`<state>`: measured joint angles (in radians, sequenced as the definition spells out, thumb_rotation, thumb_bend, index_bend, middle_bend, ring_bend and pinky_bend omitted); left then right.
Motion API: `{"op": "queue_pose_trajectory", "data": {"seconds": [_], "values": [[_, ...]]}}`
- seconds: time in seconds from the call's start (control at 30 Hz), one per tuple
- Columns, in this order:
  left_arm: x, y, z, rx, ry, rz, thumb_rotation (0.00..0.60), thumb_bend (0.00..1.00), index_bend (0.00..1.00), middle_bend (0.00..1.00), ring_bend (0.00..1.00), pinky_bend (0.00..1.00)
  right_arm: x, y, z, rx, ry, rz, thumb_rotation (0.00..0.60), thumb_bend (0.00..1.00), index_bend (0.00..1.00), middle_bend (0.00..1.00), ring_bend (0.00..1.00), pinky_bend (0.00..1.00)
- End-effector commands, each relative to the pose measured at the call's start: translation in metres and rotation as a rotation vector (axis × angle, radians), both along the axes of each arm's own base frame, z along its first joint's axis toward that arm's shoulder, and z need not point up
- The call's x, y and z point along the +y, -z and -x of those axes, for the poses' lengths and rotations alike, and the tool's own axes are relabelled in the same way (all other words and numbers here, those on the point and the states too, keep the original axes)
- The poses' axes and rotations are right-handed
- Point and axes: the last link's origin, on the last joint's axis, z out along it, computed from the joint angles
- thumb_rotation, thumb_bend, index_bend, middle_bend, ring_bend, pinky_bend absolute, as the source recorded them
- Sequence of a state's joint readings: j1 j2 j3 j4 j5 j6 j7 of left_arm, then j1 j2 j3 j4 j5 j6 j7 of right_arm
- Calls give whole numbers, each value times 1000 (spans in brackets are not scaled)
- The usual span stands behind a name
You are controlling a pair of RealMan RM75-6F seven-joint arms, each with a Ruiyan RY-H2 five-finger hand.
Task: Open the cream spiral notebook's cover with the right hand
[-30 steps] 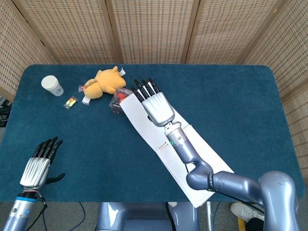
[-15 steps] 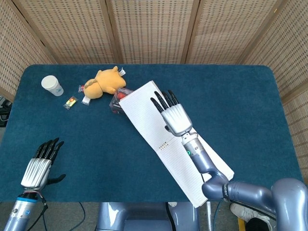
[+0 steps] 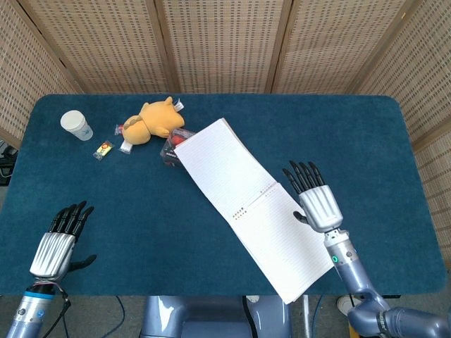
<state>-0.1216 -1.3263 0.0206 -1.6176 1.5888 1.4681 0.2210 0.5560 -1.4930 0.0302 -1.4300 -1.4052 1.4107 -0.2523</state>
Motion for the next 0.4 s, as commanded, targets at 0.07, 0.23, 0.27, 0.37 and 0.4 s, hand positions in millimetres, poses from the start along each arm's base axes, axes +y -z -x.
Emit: {"op": "queue_pose_trajectory", "data": {"seconds": [0.07, 0.23, 0.27, 0.37, 0.4], "values": [[-1, -1, 0, 2, 2, -9, 600, 11, 0, 0, 0, 59, 29, -11, 25, -27, 28, 0, 600, 0, 0, 0, 0, 0], [-2, -2, 0, 11, 5, -15, 600, 10, 0, 0, 0, 59, 55, -17, 50, -22, 81, 11, 600, 0, 0, 0, 0, 0], [-2, -2, 1, 14, 5, -16, 600, 10, 0, 0, 0, 59, 60, -18, 54, -19, 91, 10, 600, 0, 0, 0, 0, 0], [-3, -1, 1, 17, 9, -17, 600, 10, 0, 0, 0, 59, 74, -22, 64, -54, 127, 6, 600, 0, 0, 0, 0, 0], [-4, -2, 0, 18, 12, -21, 600, 10, 0, 0, 0, 59, 78, -24, 66, -65, 134, 7, 600, 0, 0, 0, 0, 0]]}}
